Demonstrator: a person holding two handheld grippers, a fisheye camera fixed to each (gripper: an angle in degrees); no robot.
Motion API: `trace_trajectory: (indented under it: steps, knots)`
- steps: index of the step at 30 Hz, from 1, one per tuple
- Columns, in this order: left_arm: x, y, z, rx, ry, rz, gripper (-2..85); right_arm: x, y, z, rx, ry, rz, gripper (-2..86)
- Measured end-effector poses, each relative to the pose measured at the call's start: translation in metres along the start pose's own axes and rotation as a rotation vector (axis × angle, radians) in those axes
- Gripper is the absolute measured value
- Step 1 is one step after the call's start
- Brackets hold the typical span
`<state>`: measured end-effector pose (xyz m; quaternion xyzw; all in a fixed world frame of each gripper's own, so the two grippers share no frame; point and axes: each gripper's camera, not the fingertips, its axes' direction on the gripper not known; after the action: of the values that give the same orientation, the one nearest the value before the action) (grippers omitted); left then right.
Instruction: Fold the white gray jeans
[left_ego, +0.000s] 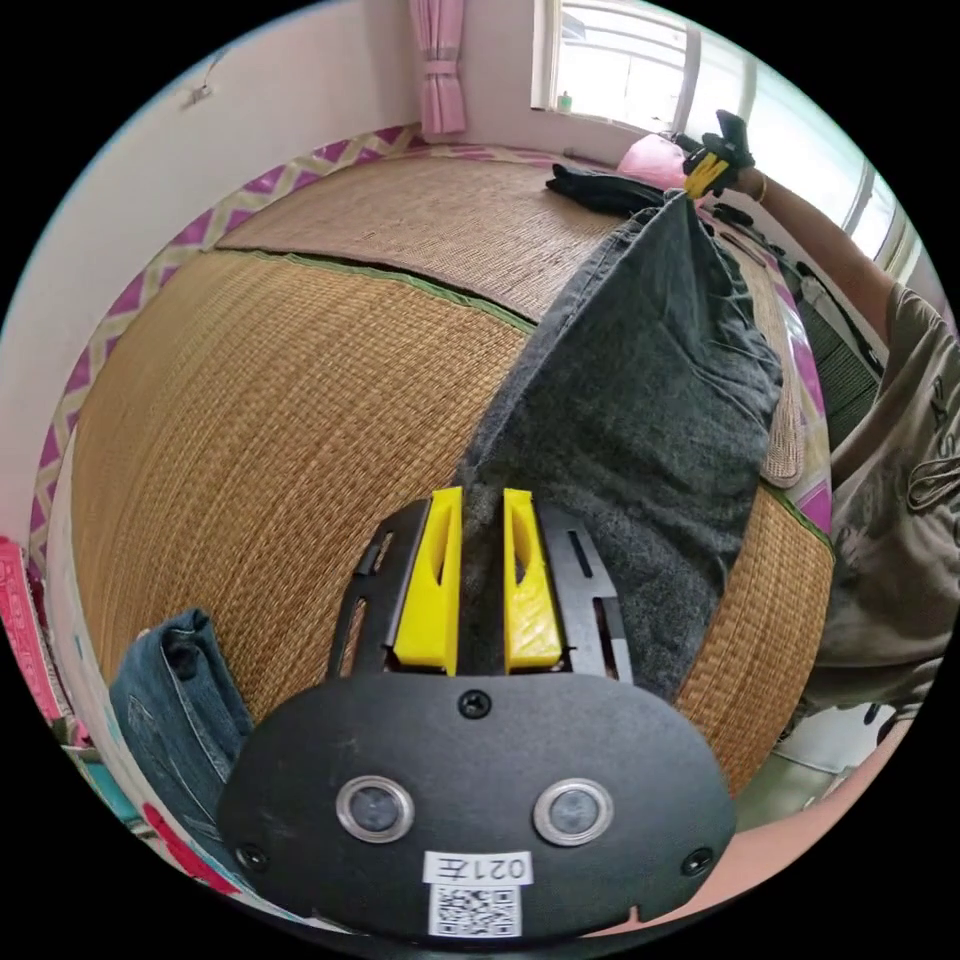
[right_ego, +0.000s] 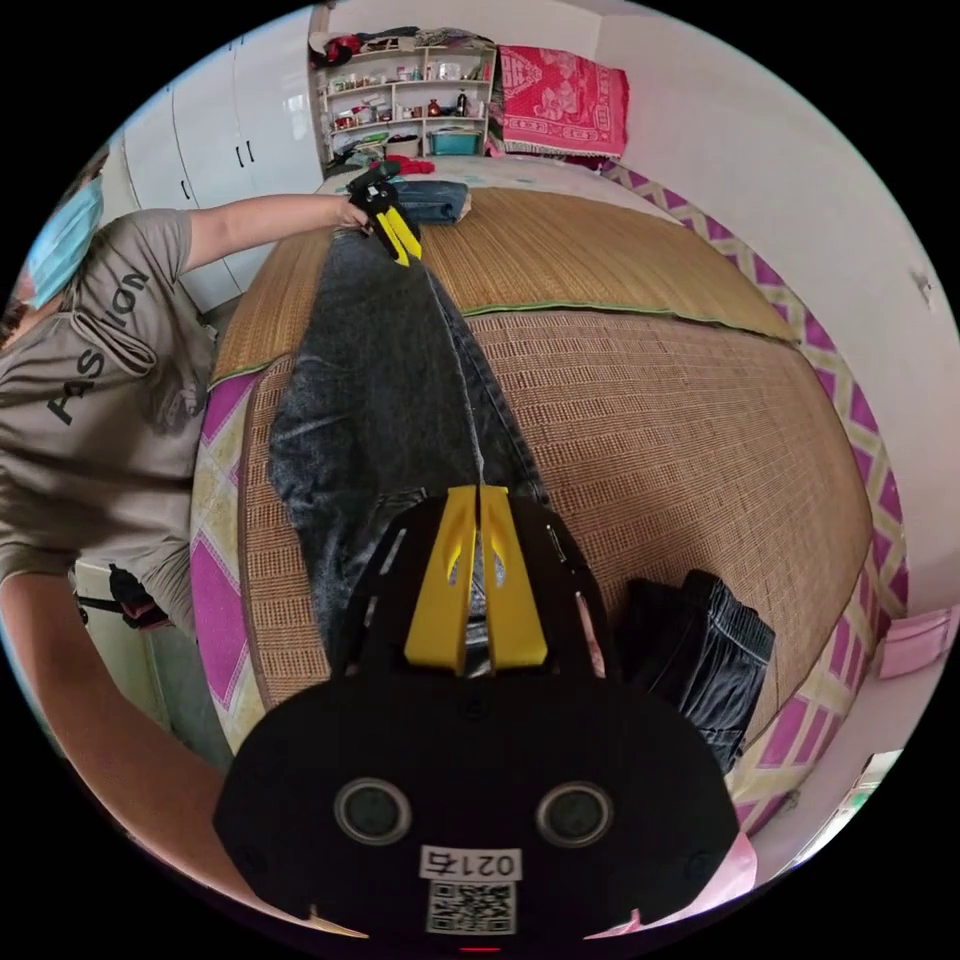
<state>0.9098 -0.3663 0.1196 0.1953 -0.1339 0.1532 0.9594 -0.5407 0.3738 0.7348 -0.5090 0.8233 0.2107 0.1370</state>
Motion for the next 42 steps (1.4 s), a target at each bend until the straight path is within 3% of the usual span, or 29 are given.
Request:
trace_trajectory:
  steps: [5,9,15,19,23,25,27,29,31,34,37,40,41,42]
  knots:
    - [0.022,0.025,-0.056,0.142,-0.032,0.022,1.2,-0.017,0.022,-0.011,-0.006,0.041,-0.005,-1.0]
    - [0.085,0.076,-0.139,0.329,-0.074,0.061,0.6,-0.052,0.052,-0.035,0.046,0.085,-0.001,-1.0]
    - [0.235,0.178,-0.178,0.372,-0.177,0.092,0.5,-0.208,0.142,-0.067,0.159,0.065,-0.044,-1.0]
    - [0.271,0.251,-0.131,0.352,-0.037,-0.081,0.9,-0.307,0.189,-0.007,0.057,-0.047,0.008,-1.0]
    - [0.237,0.314,-0.073,0.403,0.225,-0.367,1.0,-0.342,0.231,0.107,-0.081,-0.113,0.207,-0.8]
    - [0.205,0.356,-0.069,0.583,0.434,-0.522,1.0,-0.333,0.265,0.097,0.092,-0.127,0.361,-0.4]
    - [0.190,0.380,-0.085,0.723,0.539,-0.535,2.4,-0.323,0.294,0.070,0.167,-0.202,0.432,0.0]
    - [0.184,0.397,-0.115,0.824,0.555,-0.483,4.4,-0.327,0.326,0.011,0.360,-0.132,0.486,1.2]
    - [0.179,0.412,-0.157,0.886,0.436,-0.483,6.6,-0.327,0.346,-0.026,0.494,-0.077,0.519,3.3]
    - [0.167,0.404,-0.181,0.800,0.188,-0.533,7.9,-0.312,0.344,-0.046,0.428,0.137,0.634,6.6]
    - [0.126,0.381,-0.153,0.626,0.110,-0.634,7.6,-0.268,0.337,-0.036,0.322,0.248,0.768,6.8]
    - [0.075,0.373,-0.094,0.431,0.173,-0.784,2.5,-0.214,0.342,-0.017,0.353,0.165,0.845,5.2]
    - [0.066,0.375,-0.080,0.358,0.200,-0.847,0.5,-0.196,0.340,-0.001,0.272,0.169,0.887,3.7]
    - [0.054,0.391,-0.077,0.429,0.267,-0.927,-0.1,-0.189,0.340,0.006,0.224,0.170,0.902,3.3]
